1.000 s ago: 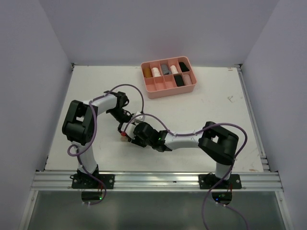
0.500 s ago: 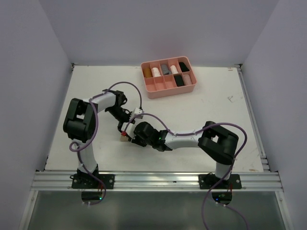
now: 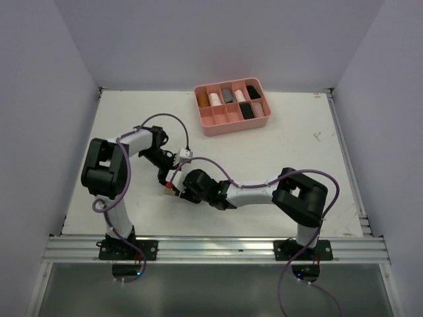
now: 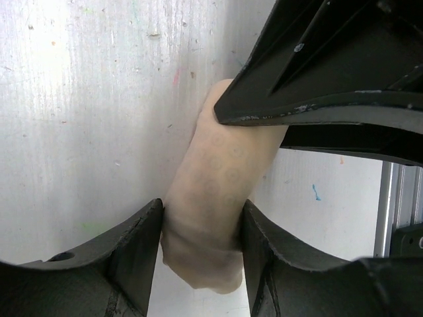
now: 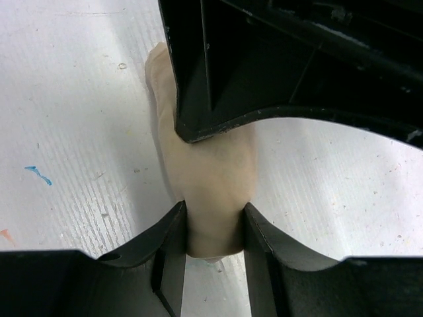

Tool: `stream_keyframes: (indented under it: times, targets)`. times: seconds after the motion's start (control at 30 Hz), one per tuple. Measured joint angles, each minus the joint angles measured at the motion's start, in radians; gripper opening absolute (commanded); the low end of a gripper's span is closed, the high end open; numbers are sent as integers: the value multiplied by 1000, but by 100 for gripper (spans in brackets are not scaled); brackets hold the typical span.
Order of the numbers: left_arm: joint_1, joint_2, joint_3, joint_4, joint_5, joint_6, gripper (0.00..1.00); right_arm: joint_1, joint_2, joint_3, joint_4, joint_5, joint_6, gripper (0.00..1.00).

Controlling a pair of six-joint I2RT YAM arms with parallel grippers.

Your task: Roll the underwear

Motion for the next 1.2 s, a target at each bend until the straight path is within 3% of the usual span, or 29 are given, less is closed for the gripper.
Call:
stream_keyframes:
  times: [0.17,0.27,0.3,0.4,0.43,0.5,0.8,0.97,1.2]
  targets:
    - [11,-4,-2,4,-1,-14,49,1,0,-1,3,0,5,9]
    - [14,-4,-3,-1,0,-13,34,1,0,-1,4,0,8,12]
    - [15,-5,-3,-3,0,-13,23,1,0,-1,4,0,9,25]
    - [20,-5,-3,-11,1,-4,10,1,0,-2,4,1,16,51]
    - [21,-4,-3,-13,2,0,9,1,0,-2,3,0,23,55]
    - [24,-4,-3,-14,1,10,7,5,-2,-3,-36,0,32,61]
    - [27,-4,-3,-14,0,18,7,8,-14,29,-174,-8,72,66]
    - [27,-4,-3,-14,0,24,7,-2,-13,75,-225,-29,116,77]
    - [27,-4,-3,-13,0,23,7,-31,-11,130,-234,-33,175,80]
